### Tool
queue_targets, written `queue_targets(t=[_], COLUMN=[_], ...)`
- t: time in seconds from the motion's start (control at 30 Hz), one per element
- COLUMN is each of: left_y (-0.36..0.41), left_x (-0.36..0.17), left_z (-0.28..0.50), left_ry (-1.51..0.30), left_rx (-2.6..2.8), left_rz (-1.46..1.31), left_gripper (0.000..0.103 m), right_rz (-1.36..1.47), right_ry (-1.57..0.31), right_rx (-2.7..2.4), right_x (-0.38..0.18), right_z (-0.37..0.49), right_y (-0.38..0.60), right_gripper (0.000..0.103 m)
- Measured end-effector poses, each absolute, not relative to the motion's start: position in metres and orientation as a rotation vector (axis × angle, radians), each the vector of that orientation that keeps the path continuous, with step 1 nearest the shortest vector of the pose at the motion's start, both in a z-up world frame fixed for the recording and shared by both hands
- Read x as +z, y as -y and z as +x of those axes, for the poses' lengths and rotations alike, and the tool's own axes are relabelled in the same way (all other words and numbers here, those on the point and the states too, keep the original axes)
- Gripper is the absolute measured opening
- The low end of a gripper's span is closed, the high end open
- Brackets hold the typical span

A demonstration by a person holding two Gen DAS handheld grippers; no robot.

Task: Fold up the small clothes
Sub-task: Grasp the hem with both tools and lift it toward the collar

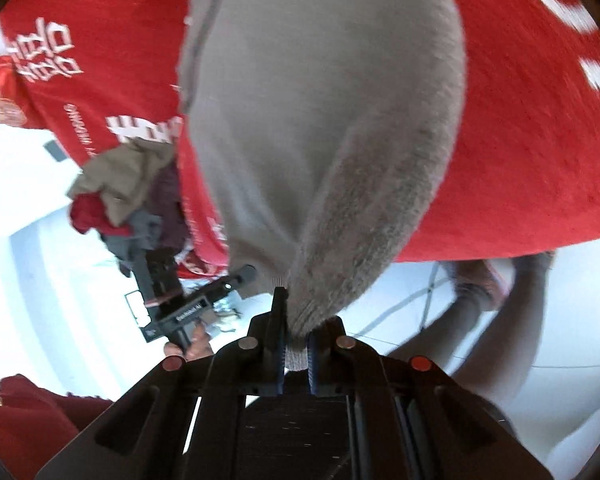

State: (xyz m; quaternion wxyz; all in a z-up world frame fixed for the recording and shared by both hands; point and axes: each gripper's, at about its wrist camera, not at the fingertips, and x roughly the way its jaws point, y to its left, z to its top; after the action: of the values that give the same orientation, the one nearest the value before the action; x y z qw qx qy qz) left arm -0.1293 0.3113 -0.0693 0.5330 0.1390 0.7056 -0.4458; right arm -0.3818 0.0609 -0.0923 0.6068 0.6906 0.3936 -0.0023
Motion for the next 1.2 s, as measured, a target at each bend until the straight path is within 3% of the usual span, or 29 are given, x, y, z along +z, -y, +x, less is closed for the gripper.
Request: queue_targets(t=[0.3,0.67,0.93,1.2], left_y=[-0.286,-0.259,-0.186,-0.092], left_x=[-0.083,-0.021,0.014,-0.008], left_z=[-0.113,-0.047,0.026,0.097], left_ry=[-1.694,-1.559,-1.411,-1.352], left_rx=[-1.021,-0.946,-0.903,-0.843], left_rz=[0.299,0.132,0.058,0.055], left_gripper=[0.011,0.012,0.012,0.011], right_rz=[1.629,1.688,1.572,1.536], right_ry=[-0.809,-0.503,-0.442,-0.462], right_rx=[-0.015,0.082,0.141,0.107], right_x=[-0.081,-0.035,0.013,0.006], right_z=[-0.386,-0.36,-0.302,-0.225], right_y=[-0.051,0.004,0.097,0.207], right_gripper=[0.009,0.009,0.009,0.009])
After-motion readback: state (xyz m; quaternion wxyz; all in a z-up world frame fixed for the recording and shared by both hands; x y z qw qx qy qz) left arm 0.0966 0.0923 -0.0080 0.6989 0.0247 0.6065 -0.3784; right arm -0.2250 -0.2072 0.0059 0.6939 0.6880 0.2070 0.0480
